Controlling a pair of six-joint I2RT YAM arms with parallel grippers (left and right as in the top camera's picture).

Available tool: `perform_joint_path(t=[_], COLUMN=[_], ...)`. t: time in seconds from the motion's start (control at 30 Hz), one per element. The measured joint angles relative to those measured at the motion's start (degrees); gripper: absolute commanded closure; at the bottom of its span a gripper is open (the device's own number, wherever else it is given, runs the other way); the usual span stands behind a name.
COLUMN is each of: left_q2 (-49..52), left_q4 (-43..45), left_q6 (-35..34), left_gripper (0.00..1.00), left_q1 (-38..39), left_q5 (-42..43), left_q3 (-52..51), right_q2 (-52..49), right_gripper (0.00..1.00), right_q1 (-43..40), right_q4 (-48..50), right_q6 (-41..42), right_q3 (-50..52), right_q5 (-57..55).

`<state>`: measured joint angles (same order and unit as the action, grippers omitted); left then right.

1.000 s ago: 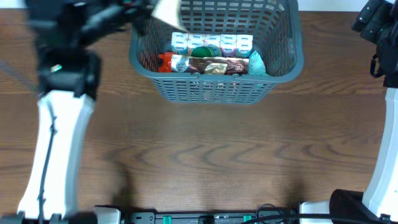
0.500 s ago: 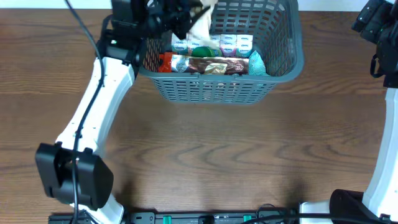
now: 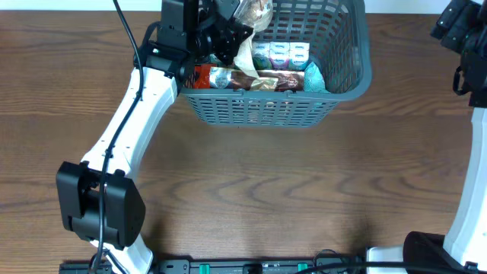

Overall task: Pack container
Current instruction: 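Lift the mushroom bag with the left gripper and drop it into the basket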

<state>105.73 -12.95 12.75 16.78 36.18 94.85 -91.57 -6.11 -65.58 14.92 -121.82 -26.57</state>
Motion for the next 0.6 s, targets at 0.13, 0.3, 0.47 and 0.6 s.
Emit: perform_joint_path(t=[0.13,0.3,0.47,0.6], left_q2=[0.0,0.0,-0.2,-2.3], left_q4=[0.0,0.1,0.6,0.7], left_q6=[-0.1,-0.3,-0.7,-0.8], left_gripper=[0.02,0.02,0.01,0.01], left_q1=[0.0,0.0,0.0,0.0], left_q5=[-0.5,-0.6,-0.6,-3.2], left_q3=[0.0,0.0,0.0,0.0], right_q2=[0.0,0.0,0.0,0.0], right_gripper=[0.01,0.01,0.01,0.01], right_q1=[0.0,0.0,0.0,0.0], right_q4=[0.0,0.0,0.0,0.0], right_q6=[0.0,0.0,0.0,0.0], right_q3=[0.0,0.0,0.0,0.0], right_q5=[0.0,0.0,0.0,0.0])
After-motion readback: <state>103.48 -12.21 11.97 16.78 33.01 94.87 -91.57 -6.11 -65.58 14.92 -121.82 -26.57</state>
